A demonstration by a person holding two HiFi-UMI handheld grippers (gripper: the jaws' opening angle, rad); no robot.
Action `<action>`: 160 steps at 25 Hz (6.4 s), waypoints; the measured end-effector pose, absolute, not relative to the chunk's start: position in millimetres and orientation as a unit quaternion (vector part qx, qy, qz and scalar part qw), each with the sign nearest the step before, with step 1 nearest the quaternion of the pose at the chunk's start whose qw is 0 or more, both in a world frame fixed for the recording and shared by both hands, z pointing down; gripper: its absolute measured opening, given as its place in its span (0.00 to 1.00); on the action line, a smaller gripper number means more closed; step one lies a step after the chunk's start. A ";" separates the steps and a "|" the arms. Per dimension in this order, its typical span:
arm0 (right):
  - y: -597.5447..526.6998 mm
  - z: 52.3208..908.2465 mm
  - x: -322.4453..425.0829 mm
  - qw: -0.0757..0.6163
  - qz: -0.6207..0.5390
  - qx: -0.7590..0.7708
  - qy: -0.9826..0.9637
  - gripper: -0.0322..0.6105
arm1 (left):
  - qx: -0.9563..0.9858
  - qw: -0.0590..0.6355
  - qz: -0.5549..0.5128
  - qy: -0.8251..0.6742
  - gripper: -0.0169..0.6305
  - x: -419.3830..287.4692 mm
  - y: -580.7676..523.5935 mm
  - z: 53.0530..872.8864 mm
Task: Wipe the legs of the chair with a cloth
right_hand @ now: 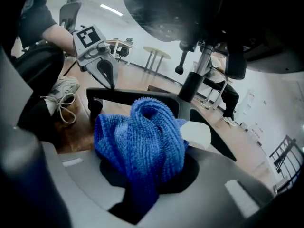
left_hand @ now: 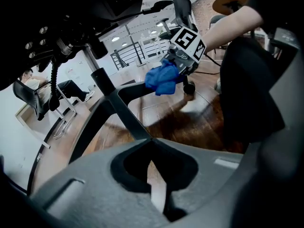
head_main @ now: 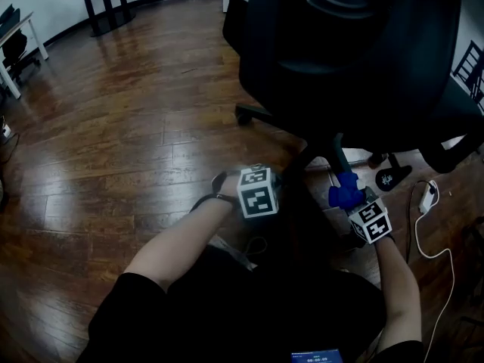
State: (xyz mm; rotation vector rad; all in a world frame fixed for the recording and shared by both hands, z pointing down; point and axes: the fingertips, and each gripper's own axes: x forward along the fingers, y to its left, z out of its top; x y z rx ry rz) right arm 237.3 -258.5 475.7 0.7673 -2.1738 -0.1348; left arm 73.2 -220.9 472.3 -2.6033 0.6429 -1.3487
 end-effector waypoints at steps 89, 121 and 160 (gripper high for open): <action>-316.8 442.4 236.8 0.282 0.043 0.391 -0.875 0.18 | -0.861 0.079 -0.464 0.194 0.03 75.0 -221.5 470.7; -280.4 455.1 270.0 0.290 0.082 0.368 -0.880 0.18 | -0.857 0.081 -0.470 0.195 0.03 73.7 -221.7 472.5; -296.4 449.3 256.8 0.290 0.046 0.391 -0.872 0.18 | -0.876 0.051 -0.438 0.196 0.03 74.0 -223.0 469.0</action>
